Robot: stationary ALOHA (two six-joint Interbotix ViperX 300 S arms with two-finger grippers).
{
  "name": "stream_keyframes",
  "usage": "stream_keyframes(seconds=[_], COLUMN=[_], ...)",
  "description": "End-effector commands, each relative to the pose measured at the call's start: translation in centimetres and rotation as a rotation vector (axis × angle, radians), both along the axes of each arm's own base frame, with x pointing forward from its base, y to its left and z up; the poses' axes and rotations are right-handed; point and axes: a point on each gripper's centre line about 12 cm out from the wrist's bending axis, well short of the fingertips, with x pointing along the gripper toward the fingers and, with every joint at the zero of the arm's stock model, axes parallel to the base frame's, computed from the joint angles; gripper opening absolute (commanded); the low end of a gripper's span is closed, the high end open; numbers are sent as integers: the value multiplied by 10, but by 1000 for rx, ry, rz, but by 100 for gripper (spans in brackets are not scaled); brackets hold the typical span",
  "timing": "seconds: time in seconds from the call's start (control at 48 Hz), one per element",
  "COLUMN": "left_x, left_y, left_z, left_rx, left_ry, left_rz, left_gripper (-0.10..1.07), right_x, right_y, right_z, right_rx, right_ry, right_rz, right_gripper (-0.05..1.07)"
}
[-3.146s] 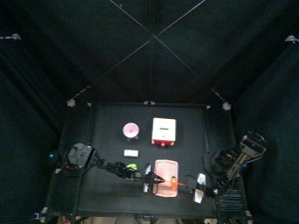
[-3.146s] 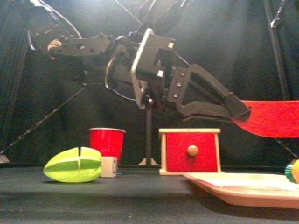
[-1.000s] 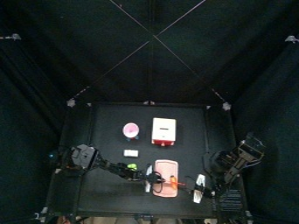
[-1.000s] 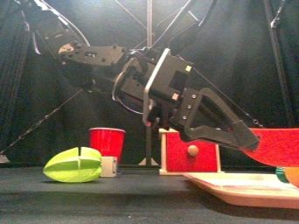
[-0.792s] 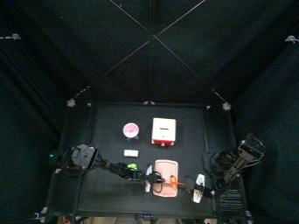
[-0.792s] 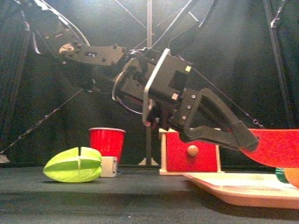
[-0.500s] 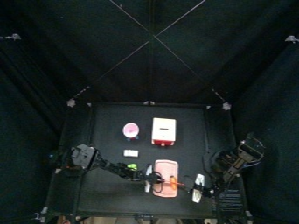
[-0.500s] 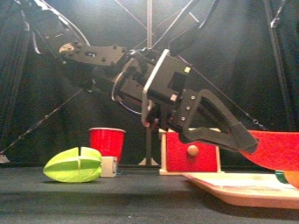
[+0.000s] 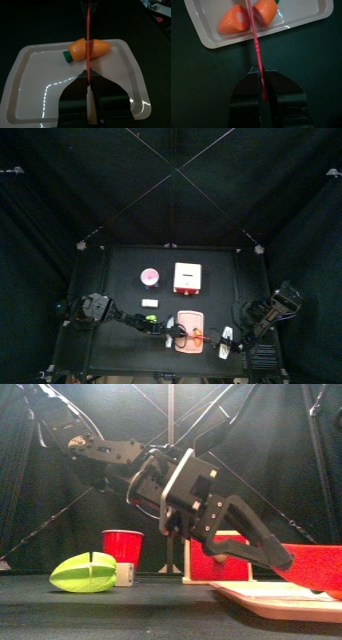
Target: Cut carrot
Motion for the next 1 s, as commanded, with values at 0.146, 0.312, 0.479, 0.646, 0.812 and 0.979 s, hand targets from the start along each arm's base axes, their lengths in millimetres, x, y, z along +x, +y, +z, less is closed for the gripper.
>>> stream_keyframes(seconds=[0.146, 0.312, 0.479, 0.646, 0.812, 0.979], left_x=[-6, -6, -6, -6, -5, -7], left_y=[-2, -1, -2, -3, -4, -7], left_z=[-2, -3, -4, 5, 29, 48], left_rx=[-10, -10, -11, -17, -28, -38], left_ry=[25, 35, 46, 33, -14, -53], left_rz=[2, 1, -3, -6, -11, -17], left_gripper=[37, 37, 37, 37, 37, 37], right_x=[-1, 0, 2, 5, 8, 11], right_y=[-1, -1, 0, 4, 5, 1], right_z=[-3, -4, -3, 3, 11, 22], right_rx=[18, 21, 21, 33, 35, 14], right_ry=[7, 6, -1, -21, -46, -91], right_rz=[-5, -2, 8, 20, 28, 41], right_gripper=[26, 26, 26, 26, 26, 26])
